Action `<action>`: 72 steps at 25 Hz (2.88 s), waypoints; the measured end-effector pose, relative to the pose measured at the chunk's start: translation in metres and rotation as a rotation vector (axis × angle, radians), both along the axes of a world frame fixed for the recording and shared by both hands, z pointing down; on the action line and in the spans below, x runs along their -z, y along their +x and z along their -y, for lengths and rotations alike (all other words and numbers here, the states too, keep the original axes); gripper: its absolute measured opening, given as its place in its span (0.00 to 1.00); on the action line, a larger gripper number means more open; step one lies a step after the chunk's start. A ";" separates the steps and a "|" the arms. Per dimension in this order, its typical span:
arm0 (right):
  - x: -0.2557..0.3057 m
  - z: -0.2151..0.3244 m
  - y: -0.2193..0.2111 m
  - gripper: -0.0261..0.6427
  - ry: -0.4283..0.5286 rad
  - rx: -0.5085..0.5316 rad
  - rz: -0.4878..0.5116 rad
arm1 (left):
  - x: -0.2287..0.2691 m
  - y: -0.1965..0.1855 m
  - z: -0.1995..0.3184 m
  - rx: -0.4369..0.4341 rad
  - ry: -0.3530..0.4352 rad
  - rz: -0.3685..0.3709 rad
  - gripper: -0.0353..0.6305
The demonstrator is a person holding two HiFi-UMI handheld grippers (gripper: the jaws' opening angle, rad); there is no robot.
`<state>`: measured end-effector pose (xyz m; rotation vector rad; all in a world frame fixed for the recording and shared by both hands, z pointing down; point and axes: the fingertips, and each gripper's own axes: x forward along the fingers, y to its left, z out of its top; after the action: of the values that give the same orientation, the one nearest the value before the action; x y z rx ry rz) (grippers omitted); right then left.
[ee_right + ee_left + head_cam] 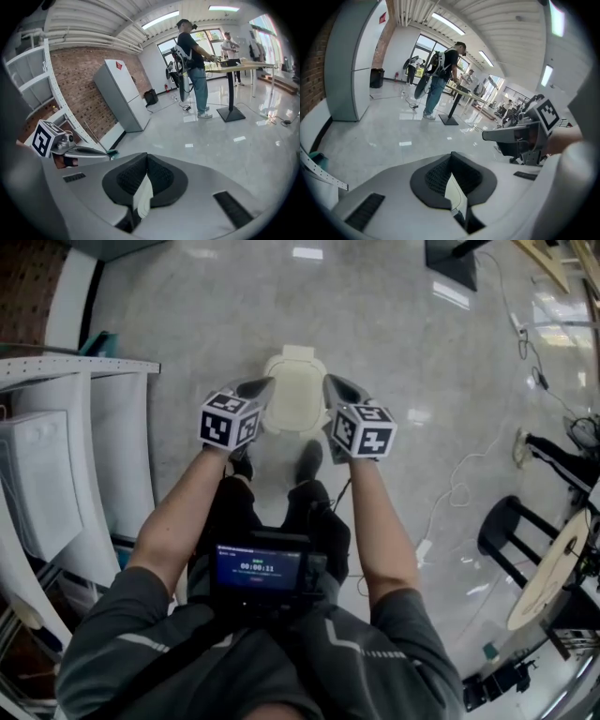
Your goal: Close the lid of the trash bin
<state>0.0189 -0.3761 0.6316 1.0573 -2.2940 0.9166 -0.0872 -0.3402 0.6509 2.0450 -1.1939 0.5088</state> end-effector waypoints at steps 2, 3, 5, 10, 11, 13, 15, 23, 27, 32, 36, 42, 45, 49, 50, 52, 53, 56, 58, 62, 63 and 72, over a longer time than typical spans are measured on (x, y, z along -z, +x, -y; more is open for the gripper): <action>0.029 0.005 -0.003 0.06 0.038 0.010 0.017 | 0.028 -0.005 0.005 0.013 0.042 -0.008 0.05; 0.043 0.009 -0.004 0.06 0.058 0.016 0.024 | 0.041 -0.007 0.008 0.020 0.064 -0.015 0.05; 0.072 0.015 -0.006 0.06 0.103 0.031 0.038 | 0.069 -0.012 0.015 0.028 0.115 -0.030 0.05; 0.141 0.021 -0.012 0.06 0.218 0.065 0.055 | 0.134 -0.022 0.026 0.014 0.231 -0.056 0.05; 0.153 0.024 -0.011 0.06 0.235 0.062 0.057 | 0.148 -0.022 0.029 0.009 0.251 -0.068 0.05; 0.179 0.032 -0.007 0.06 0.269 0.053 0.061 | 0.179 -0.021 0.038 -0.003 0.299 -0.082 0.05; 0.203 0.035 -0.003 0.06 0.299 0.049 0.070 | 0.209 -0.022 0.042 -0.016 0.351 -0.061 0.05; 0.297 0.042 0.011 0.06 0.477 0.016 0.145 | 0.325 -0.037 0.052 -0.024 0.565 -0.104 0.05; 0.341 0.043 0.020 0.06 0.529 0.032 0.149 | 0.366 -0.038 0.046 -0.009 0.628 -0.078 0.05; 0.376 0.040 0.022 0.06 0.564 0.045 0.182 | 0.391 -0.026 0.037 -0.026 0.674 -0.053 0.05; 0.393 0.036 0.012 0.06 0.588 0.074 0.185 | 0.404 -0.025 0.033 -0.043 0.693 -0.049 0.05; 0.410 0.021 -0.001 0.06 0.622 0.094 0.183 | 0.416 -0.030 0.022 -0.060 0.704 -0.046 0.05; 0.407 0.014 -0.004 0.06 0.621 0.089 0.175 | 0.419 -0.029 0.018 -0.051 0.703 -0.050 0.05; 0.403 0.010 -0.010 0.05 0.620 0.101 0.184 | 0.419 -0.024 0.014 -0.059 0.708 -0.054 0.05; 0.401 0.009 -0.010 0.05 0.622 0.104 0.177 | 0.417 -0.024 0.014 -0.057 0.705 -0.054 0.05; 0.401 0.009 -0.011 0.05 0.628 0.108 0.169 | 0.414 -0.026 0.014 -0.050 0.701 -0.051 0.05; 0.401 0.009 -0.011 0.05 0.630 0.107 0.170 | 0.414 -0.027 0.014 -0.046 0.700 -0.050 0.05; 0.402 0.009 -0.011 0.05 0.630 0.105 0.174 | 0.414 -0.028 0.013 -0.045 0.703 -0.050 0.05; 0.401 0.008 -0.012 0.05 0.630 0.109 0.173 | 0.415 -0.028 0.013 -0.047 0.705 -0.051 0.05; 0.403 0.008 -0.012 0.05 0.633 0.110 0.178 | 0.415 -0.029 0.013 -0.044 0.704 -0.050 0.05; 0.403 0.008 -0.011 0.05 0.633 0.108 0.181 | 0.414 -0.029 0.013 -0.045 0.703 -0.051 0.05; 0.405 0.006 -0.008 0.05 0.643 0.102 0.176 | 0.415 -0.028 0.013 -0.053 0.705 -0.046 0.05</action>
<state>0.0104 -0.3821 0.2270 1.1136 -2.8502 0.2250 -0.1153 -0.3529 0.2354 2.6569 -1.4266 0.0496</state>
